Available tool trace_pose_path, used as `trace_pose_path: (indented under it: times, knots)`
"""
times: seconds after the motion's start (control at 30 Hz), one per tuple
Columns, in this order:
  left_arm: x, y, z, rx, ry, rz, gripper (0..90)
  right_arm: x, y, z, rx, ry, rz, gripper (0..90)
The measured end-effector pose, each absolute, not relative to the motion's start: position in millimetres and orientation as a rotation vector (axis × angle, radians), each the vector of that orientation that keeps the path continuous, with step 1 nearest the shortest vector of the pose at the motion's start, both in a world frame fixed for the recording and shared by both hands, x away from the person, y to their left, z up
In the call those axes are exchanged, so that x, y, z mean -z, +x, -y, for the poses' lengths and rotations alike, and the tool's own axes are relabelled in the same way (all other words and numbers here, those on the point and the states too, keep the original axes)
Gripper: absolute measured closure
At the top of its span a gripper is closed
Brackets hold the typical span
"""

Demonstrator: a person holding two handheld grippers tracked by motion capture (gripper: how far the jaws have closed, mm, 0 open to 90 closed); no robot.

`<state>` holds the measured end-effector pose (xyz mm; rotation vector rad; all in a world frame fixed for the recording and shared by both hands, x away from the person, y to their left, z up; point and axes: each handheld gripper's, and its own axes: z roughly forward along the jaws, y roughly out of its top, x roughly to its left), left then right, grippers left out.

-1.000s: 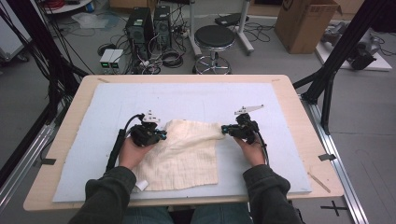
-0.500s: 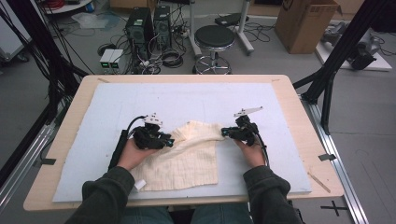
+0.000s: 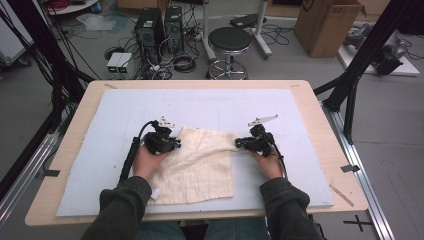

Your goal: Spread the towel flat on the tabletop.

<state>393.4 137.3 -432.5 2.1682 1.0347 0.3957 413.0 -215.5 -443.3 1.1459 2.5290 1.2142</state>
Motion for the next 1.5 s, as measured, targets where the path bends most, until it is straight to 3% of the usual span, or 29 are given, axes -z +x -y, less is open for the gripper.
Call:
trace_pose_path:
  times: [0.1, 0.43, 0.77, 0.97, 1.1, 1.23, 1.5]
  knots:
    - [431, 393, -139, -0.413, 2.16, -1.044, 85.5, 443, 413, 215, -1.212, 1.152, -2.525, 86.4]
    - [424, 398, -154, -0.488, 2.082, -1.106, 86.6, 435, 420, 213, -1.199, 1.135, -2.513, 88.7]
    - [422, 406, -170, -0.572, 1.997, -1.201, 86.9, 412, 448, 197, -1.084, 1.129, -2.462, 89.6]
    - [426, 414, -186, -0.558, 1.922, -1.256, 86.4, 411, 465, 200, -1.053, 1.222, -2.4, 89.5]
    - [427, 414, -187, -0.556, 1.917, -1.248, 71.8, 415, 465, 198, -1.066, 1.224, -2.423, 84.4]
    - [422, 410, -193, -0.544, 1.906, -1.218, 63.5, 409, 459, 194, -1.117, 1.163, -2.441, 78.7]
    - [403, 386, -210, -0.502, 1.867, -1.125, 58.7, 394, 439, 196, -1.256, 1.078, -2.459, 66.9]
